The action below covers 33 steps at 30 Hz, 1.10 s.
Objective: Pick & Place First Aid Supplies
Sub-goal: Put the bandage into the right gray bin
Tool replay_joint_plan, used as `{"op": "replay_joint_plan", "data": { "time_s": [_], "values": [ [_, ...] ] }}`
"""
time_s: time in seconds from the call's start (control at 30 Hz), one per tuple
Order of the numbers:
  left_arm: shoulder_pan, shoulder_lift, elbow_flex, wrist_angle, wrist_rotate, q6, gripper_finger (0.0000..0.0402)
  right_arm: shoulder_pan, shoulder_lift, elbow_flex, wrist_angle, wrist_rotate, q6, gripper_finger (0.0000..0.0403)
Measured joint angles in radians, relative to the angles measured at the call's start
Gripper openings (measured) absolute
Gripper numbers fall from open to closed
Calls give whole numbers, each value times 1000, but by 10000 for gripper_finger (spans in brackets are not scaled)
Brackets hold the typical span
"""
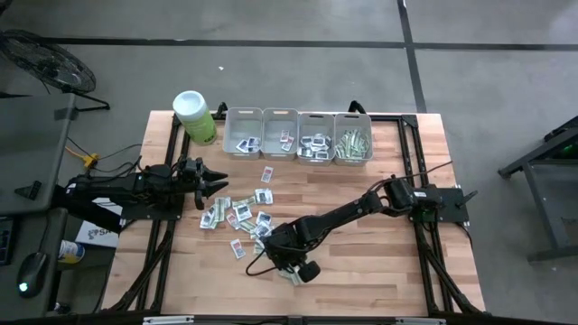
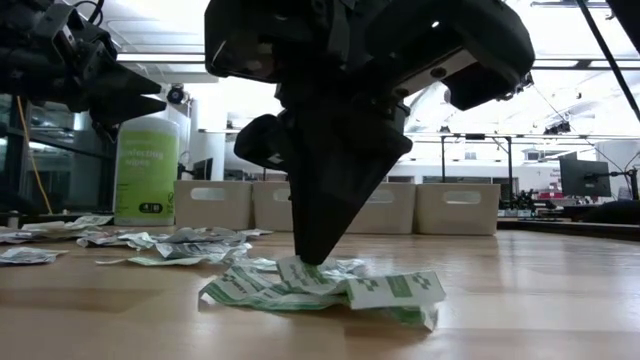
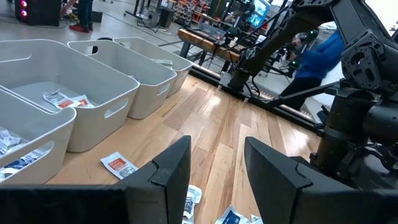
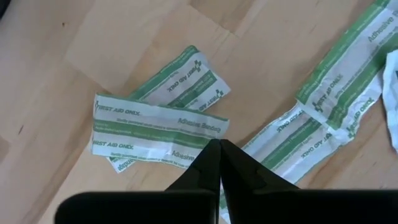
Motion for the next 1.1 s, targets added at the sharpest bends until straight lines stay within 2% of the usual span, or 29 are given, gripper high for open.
{"op": "replay_joint_plan", "data": {
  "time_s": [0.1, 0.27, 0.53, 0.83, 1.1],
  "values": [
    [0, 0, 0, 0, 0, 0, 150, 5, -1, 0, 0, 22, 26, 1],
    [0, 0, 0, 0, 0, 0, 150, 19, -36, 0, -14, 149, 82, 1],
    [0, 0, 0, 0, 0, 0, 150, 52, -137, 0, -119, 221, 166, 0],
    [0, 0, 0, 0, 1, 0, 150, 107, -270, 0, -349, 408, 308, 0],
    [0, 0, 0, 0, 1, 0, 150, 145, -361, 0, -661, 642, 549, 0]
  ]
}}
